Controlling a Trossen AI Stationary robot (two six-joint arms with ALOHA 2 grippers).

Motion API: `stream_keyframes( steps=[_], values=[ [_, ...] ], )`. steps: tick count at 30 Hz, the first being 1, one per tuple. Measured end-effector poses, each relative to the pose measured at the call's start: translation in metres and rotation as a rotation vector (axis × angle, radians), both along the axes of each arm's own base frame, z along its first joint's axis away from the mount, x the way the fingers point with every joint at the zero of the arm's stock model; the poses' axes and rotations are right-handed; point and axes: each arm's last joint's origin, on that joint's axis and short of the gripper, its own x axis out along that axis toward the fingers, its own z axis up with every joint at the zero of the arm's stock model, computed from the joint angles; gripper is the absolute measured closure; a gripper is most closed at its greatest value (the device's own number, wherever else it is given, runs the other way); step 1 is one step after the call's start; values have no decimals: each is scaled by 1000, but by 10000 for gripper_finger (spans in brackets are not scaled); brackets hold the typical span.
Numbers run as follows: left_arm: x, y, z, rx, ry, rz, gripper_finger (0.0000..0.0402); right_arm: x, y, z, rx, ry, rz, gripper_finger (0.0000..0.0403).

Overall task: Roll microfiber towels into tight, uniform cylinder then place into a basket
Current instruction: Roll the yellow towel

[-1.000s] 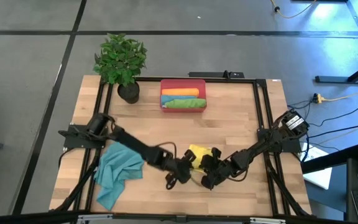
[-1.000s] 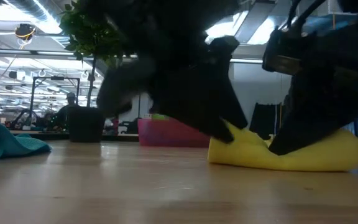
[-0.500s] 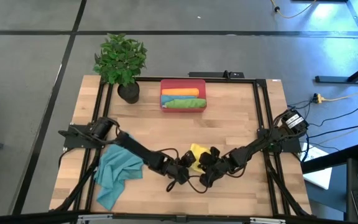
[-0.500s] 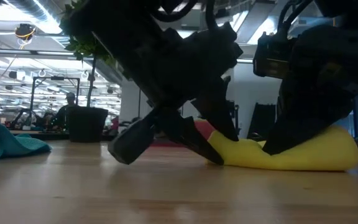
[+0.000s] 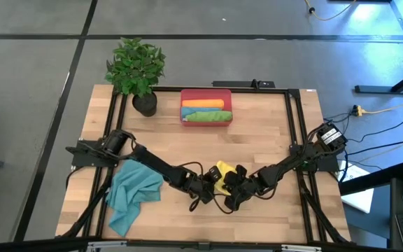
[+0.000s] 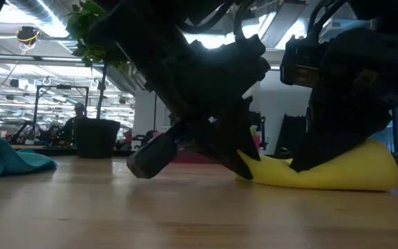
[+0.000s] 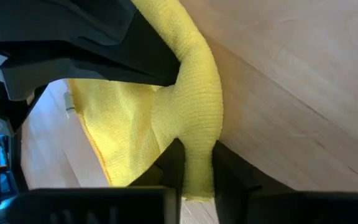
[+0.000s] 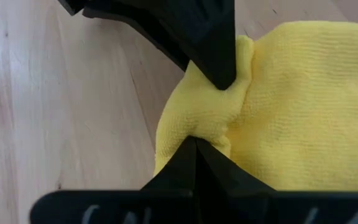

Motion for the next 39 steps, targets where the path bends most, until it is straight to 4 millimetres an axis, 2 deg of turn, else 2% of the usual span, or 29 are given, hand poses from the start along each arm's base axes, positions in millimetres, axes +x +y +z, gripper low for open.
stream_keyframes(
  steps=[4,8,12,18,24,27,31,39],
  values=[
    [0,0,0,-24,-8,25,391,0,0,0,-35,-11,7,394],
    [-1,0,2,-117,-12,82,396,-1,-1,7,-43,-26,28,385],
    [-1,7,7,-342,24,146,399,-6,-1,23,-67,-51,77,381],
    [-1,16,18,-560,71,205,400,-22,6,55,-126,-132,92,380],
    [0,31,44,-916,125,261,400,-37,19,76,-179,-230,113,380],
    [3,42,49,-1092,175,306,401,-41,28,77,-205,-250,171,380],
    [6,54,49,-1221,229,365,401,-43,38,73,-190,-259,216,380],
    [10,70,30,-1278,313,425,401,-40,49,55,-166,-238,249,380]
  ],
)
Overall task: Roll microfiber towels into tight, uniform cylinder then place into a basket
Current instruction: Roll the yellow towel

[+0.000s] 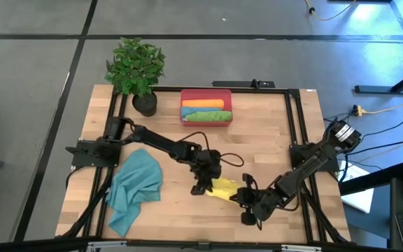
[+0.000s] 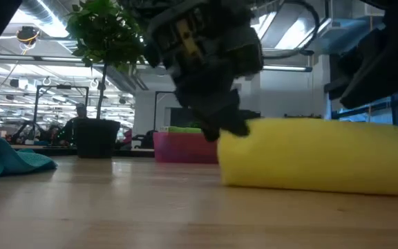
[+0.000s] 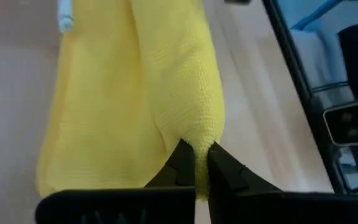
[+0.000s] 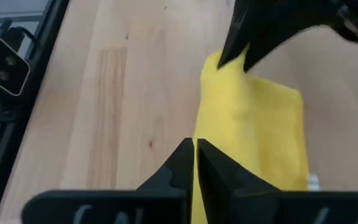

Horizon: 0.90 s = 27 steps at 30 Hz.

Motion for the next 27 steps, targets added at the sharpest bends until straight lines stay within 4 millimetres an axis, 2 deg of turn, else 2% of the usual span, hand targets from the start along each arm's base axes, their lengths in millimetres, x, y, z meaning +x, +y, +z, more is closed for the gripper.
stream_keyframes(
  steps=[10,19,27],
  values=[
    [3,0,-27,-75,91,5,401,12,-3,-14,9,-1,-29,380],
    [6,2,-27,-96,95,55,401,18,-9,-20,-3,12,-59,379],
    [7,4,-26,-99,88,70,401,18,-9,-42,-8,100,-77,379]
  ],
)
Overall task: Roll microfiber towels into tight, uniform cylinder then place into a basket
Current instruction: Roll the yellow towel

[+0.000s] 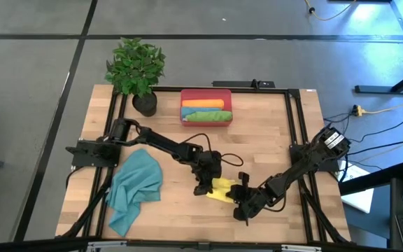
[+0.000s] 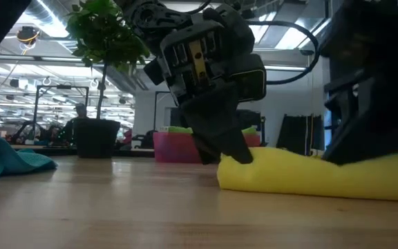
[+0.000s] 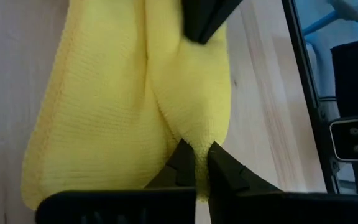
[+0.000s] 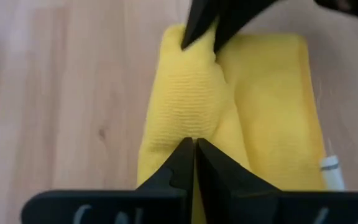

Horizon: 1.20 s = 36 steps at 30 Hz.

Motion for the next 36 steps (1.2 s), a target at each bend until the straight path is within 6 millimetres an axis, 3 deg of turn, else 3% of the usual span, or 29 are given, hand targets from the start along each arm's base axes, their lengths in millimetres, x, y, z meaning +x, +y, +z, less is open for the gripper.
stream_keyframes(
  steps=[6,11,22,25,28,32,36],
  values=[
    [2,-1,1,55,-78,-45,363,0,-2,-17,6,47,-79,379],
    [2,1,7,117,-138,-67,315,0,-2,-19,8,58,-85,379],
    [-5,3,52,384,-274,-25,259,3,-7,-20,55,92,-102,397],
    [-9,-13,60,476,-340,-90,255,2,-7,-20,58,93,-104,397],
    [-15,-42,58,599,-394,-209,255,3,-9,-20,76,95,-122,393],
    [-25,-82,46,859,-456,-377,256,5,-11,-20,88,102,-127,393],
    [-32,-108,36,1088,-496,-468,256,8,-14,-20,106,109,-129,397]
  ],
)
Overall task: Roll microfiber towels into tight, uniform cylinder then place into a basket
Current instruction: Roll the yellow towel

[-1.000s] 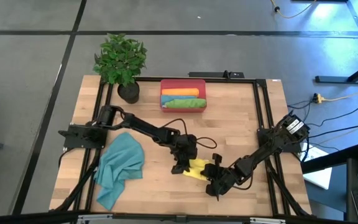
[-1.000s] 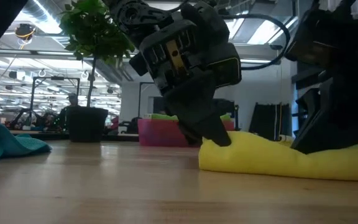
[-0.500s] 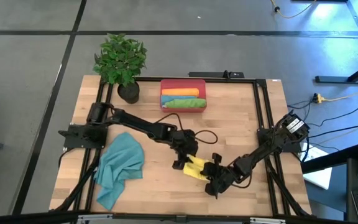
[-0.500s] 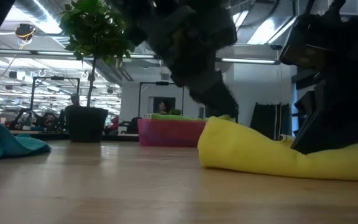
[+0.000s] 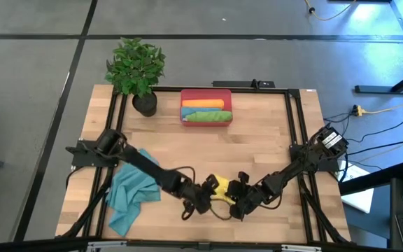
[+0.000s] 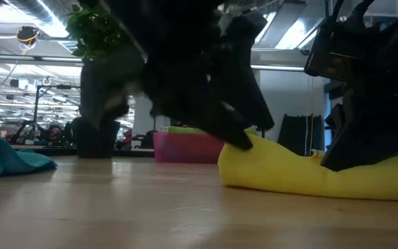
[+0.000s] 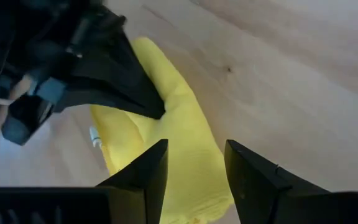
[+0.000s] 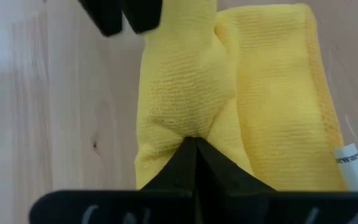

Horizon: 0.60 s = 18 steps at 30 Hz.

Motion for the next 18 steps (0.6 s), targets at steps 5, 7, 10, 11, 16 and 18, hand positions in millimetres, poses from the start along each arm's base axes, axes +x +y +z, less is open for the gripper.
stream_keyframes(
  steps=[5,7,10,11,16,18],
  values=[
    [0,-8,-20,146,-1,-27,256,2,-2,0,19,-2,-5,393],
    [1,-8,-26,163,9,-32,256,3,-2,0,25,1,-7,393],
    [3,-5,-33,177,14,-2,256,3,-3,0,40,5,-16,395],
    [4,-4,-34,181,13,10,256,3,-3,0,40,5,-16,395],
    [6,2,-35,178,9,49,256,3,-3,0,42,3,-16,393],
    [7,3,-35,178,9,54,256,3,-3,0,42,3,-16,393]
  ],
)
